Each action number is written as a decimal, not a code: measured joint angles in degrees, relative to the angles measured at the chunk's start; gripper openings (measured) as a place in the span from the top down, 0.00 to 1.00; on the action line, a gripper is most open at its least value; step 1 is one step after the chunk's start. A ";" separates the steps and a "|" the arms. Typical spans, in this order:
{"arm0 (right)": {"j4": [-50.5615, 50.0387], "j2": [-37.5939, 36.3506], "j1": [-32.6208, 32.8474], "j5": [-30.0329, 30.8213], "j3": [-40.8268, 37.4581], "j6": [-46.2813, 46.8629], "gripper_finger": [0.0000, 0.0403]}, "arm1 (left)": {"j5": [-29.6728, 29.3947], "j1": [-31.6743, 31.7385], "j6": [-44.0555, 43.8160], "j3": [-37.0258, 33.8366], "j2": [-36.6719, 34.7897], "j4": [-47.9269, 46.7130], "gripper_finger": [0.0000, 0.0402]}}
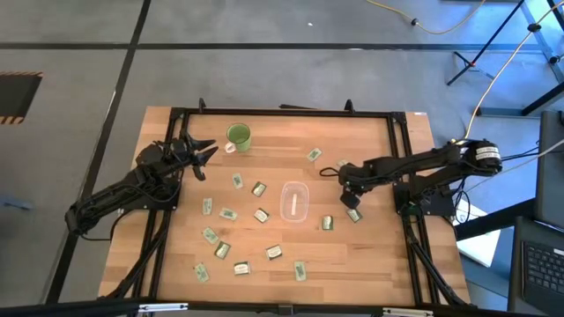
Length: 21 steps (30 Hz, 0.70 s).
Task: Pick and place items into bin
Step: Put the stevia packet into the transparent bin
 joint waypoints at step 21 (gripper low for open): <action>26.37 2.65 9.89 -3.53 19.80 -28.32 0.98 | -0.42 0.00 0.01 0.00 -0.01 0.01 0.71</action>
